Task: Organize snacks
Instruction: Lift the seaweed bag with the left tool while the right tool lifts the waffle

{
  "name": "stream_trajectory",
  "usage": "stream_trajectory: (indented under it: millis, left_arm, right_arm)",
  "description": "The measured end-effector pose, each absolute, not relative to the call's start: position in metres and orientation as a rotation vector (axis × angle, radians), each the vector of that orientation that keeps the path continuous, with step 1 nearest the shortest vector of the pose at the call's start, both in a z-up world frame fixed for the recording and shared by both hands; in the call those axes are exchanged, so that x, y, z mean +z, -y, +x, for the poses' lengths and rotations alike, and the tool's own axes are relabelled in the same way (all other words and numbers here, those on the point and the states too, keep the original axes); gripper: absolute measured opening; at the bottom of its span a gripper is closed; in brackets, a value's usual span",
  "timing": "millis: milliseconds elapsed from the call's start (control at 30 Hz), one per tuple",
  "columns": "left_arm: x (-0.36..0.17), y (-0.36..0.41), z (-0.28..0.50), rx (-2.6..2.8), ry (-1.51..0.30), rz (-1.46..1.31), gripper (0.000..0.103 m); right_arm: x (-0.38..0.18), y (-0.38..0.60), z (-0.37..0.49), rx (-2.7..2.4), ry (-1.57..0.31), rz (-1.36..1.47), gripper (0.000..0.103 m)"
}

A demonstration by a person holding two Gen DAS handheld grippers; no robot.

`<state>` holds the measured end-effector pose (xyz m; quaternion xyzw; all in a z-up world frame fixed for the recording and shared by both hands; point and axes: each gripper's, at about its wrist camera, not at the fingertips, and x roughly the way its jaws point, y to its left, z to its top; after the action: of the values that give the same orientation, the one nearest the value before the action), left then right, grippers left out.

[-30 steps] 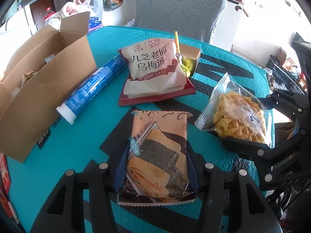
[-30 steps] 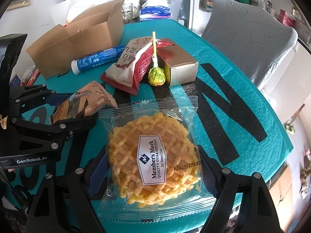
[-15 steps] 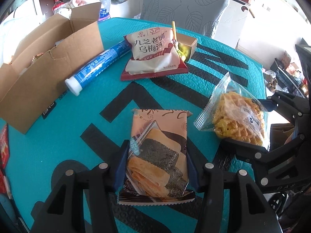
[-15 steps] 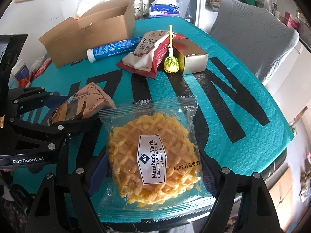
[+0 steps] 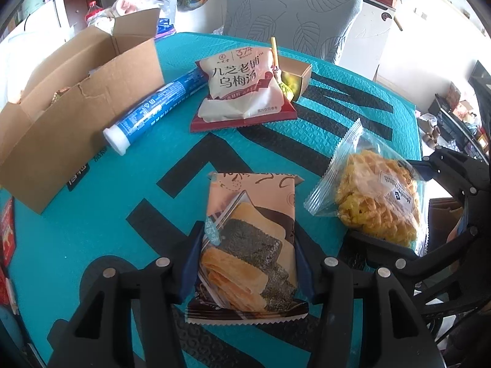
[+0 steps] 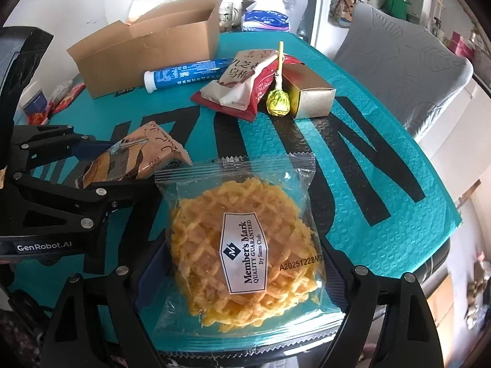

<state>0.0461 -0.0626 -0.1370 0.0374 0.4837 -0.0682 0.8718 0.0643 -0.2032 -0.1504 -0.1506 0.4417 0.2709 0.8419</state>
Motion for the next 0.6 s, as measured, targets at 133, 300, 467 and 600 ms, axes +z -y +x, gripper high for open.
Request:
stream_trajectory:
  millis: [133, 300, 467, 600]
  left_arm:
    - [-0.136, 0.064, 0.045, -0.139, -1.006, 0.078, 0.052]
    - [-0.135, 0.064, 0.042, -0.145, -1.009, 0.067, 0.052]
    - [-0.130, 0.061, 0.035, -0.144, -0.997, 0.040, 0.052]
    - [-0.125, 0.054, 0.030, -0.125, -0.987, 0.016, 0.052]
  right_arm:
    - [-0.149, 0.206, 0.062, 0.575, -0.917, -0.298, 0.080]
    - [-0.146, 0.210, 0.060, 0.583, -0.909, -0.262, 0.076]
    - [-0.143, 0.210, 0.055, 0.648, -0.917, -0.207, 0.076]
    - [-0.142, 0.204, 0.054, 0.668, -0.925, -0.198, 0.076]
